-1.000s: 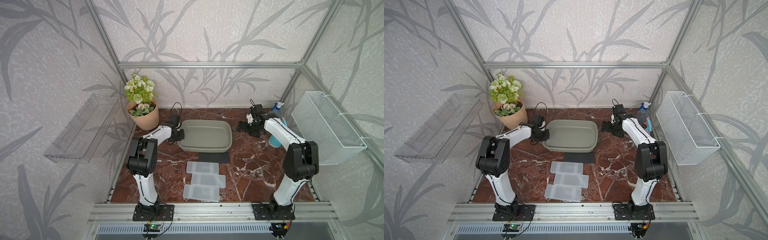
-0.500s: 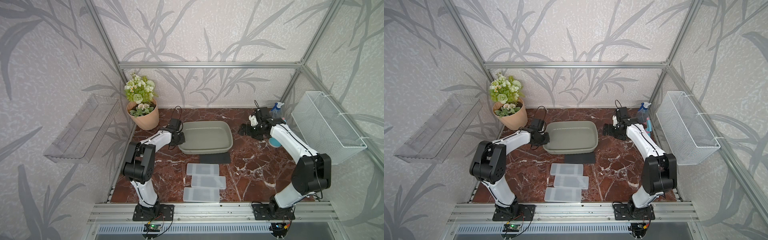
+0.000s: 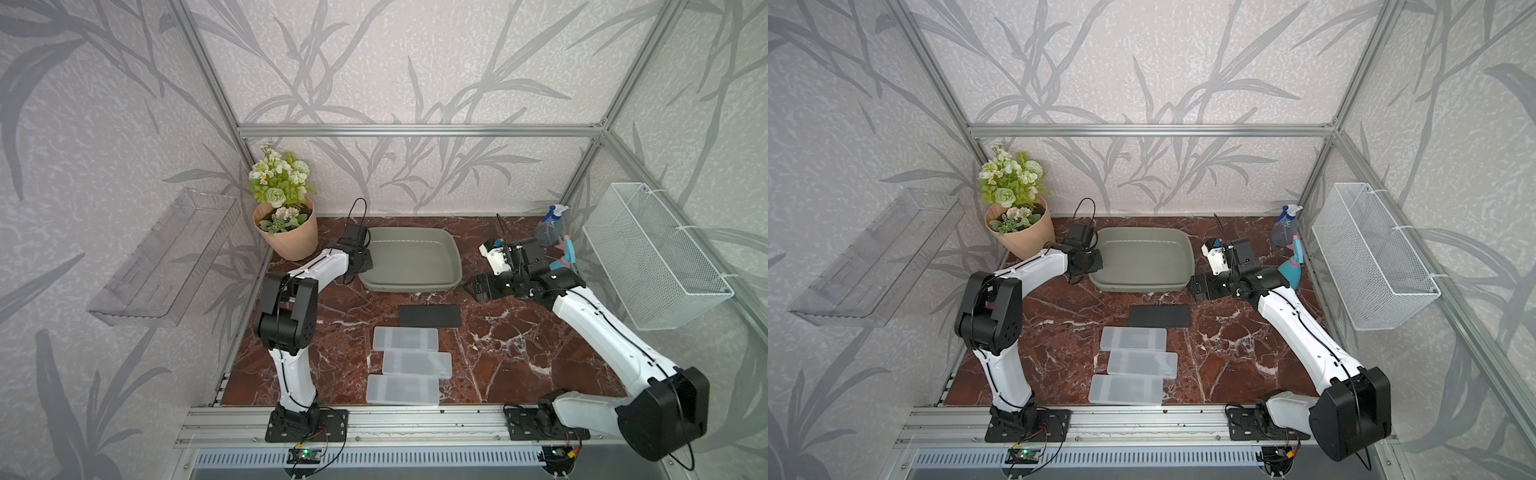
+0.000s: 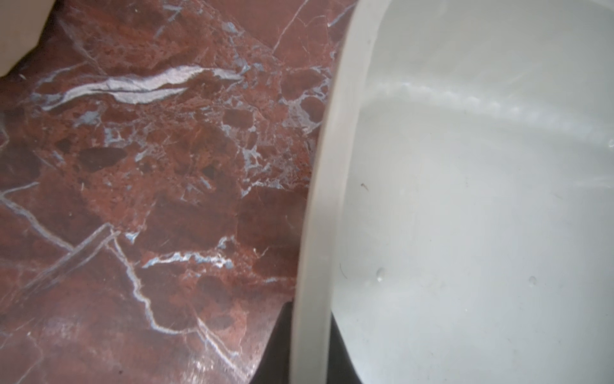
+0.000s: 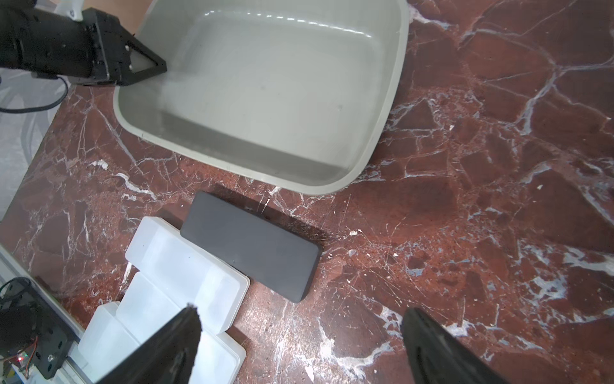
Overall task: Put the pencil case into the storage box
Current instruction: Move the storage box to the center of the board, then pick up the pencil case from the center of the board.
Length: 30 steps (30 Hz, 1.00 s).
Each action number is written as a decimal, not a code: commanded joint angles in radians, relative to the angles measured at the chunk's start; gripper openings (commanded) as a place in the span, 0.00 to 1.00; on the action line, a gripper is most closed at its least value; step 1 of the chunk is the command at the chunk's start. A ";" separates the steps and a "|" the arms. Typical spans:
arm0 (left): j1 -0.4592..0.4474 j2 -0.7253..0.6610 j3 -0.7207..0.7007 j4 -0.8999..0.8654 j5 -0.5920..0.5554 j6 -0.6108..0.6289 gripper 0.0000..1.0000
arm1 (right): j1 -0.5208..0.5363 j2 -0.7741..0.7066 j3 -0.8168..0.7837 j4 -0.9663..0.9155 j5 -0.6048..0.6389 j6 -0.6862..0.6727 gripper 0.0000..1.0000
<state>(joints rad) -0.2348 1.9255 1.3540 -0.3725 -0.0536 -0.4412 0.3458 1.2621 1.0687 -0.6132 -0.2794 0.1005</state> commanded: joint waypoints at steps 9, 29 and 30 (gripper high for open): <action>0.008 0.054 0.053 -0.001 -0.069 0.107 0.44 | 0.082 -0.046 -0.113 0.122 -0.123 -0.257 0.99; 0.054 -0.430 -0.131 0.023 -0.069 0.050 0.63 | 0.159 0.349 0.126 -0.158 -0.153 -0.764 0.51; 0.063 -0.451 -0.151 0.017 -0.073 0.049 0.63 | 0.166 0.359 0.120 -0.157 -0.145 -0.768 0.58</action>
<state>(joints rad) -0.1989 1.5005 1.2682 -0.3172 -0.0929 -0.3794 0.4885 1.6028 1.2026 -0.7109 -0.4370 -0.5953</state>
